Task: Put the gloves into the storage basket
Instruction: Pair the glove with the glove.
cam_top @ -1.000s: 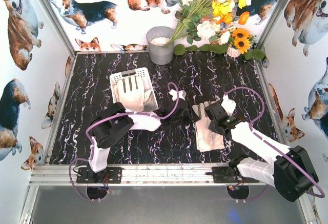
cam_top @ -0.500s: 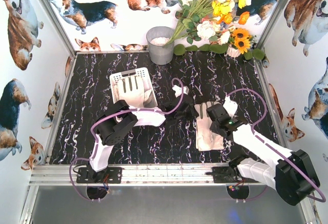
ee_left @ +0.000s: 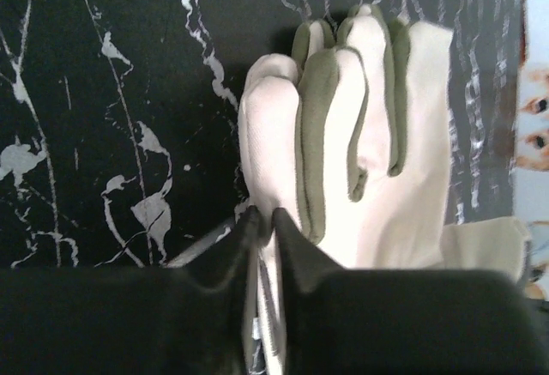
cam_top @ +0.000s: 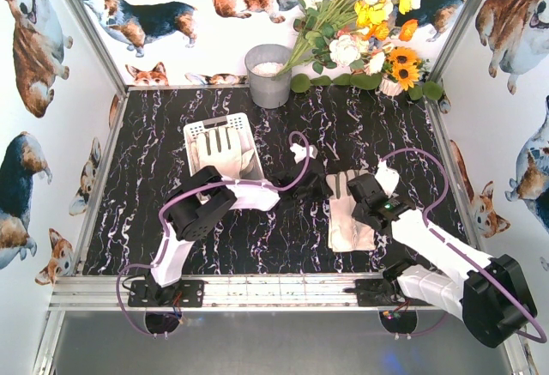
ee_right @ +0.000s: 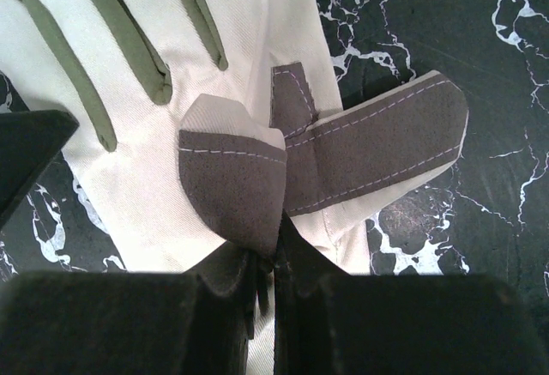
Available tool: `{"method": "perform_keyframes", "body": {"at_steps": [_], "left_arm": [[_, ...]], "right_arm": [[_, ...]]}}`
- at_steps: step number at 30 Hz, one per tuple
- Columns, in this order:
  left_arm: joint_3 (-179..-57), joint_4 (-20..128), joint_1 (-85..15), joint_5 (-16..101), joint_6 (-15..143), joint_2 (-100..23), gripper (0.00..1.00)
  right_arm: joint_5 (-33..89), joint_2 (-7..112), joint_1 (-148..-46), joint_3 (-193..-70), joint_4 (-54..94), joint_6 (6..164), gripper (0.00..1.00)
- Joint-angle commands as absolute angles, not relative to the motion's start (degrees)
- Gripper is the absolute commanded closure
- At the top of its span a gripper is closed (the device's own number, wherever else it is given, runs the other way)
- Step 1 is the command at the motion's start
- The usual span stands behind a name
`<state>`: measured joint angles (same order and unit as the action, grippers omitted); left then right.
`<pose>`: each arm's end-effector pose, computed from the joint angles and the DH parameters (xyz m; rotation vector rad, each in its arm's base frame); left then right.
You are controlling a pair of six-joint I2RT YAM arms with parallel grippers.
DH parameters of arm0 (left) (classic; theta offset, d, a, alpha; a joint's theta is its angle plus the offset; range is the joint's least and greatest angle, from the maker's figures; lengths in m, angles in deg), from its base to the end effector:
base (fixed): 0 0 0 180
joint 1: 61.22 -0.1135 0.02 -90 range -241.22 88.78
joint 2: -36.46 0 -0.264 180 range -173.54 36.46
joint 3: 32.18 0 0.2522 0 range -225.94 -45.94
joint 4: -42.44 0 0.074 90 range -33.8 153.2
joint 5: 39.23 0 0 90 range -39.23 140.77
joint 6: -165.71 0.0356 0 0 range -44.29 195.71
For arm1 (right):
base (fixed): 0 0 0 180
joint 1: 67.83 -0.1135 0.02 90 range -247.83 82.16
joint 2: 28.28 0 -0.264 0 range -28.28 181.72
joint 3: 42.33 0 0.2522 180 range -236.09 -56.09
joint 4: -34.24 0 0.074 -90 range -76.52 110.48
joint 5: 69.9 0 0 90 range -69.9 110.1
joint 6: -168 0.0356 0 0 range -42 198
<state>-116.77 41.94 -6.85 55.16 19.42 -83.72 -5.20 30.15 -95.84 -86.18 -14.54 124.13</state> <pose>0.2628 -0.3621 0.1320 -0.0867 2.3644 -0.9593 0.1603 0.0680 0.1800 0.5271 2.4583 -0.0913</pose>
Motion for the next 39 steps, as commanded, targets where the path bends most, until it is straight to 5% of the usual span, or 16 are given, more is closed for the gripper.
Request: {"method": "perform_keyframes", "body": {"at_steps": [1, 18, 39], "left_arm": [[-115.28, 37.6, -8.45, 53.94, 19.38, -84.3, 0.99], [-119.27, 41.69, -9.62, 50.78, 28.31, -78.09, 1.0], [-121.94, 48.47, -9.98, 51.21, 30.54, -81.45, 1.0]], "right_arm": [[-6.49, 28.78, -95.54, -85.86, -14.24, 123.38, 1.0], [-7.23, 22.57, -95.31, -92.21, -22.18, 121.53, 1.0], [-5.79, 33.83, -91.4, -89.72, -14.22, 120.01, 1.0]]}}
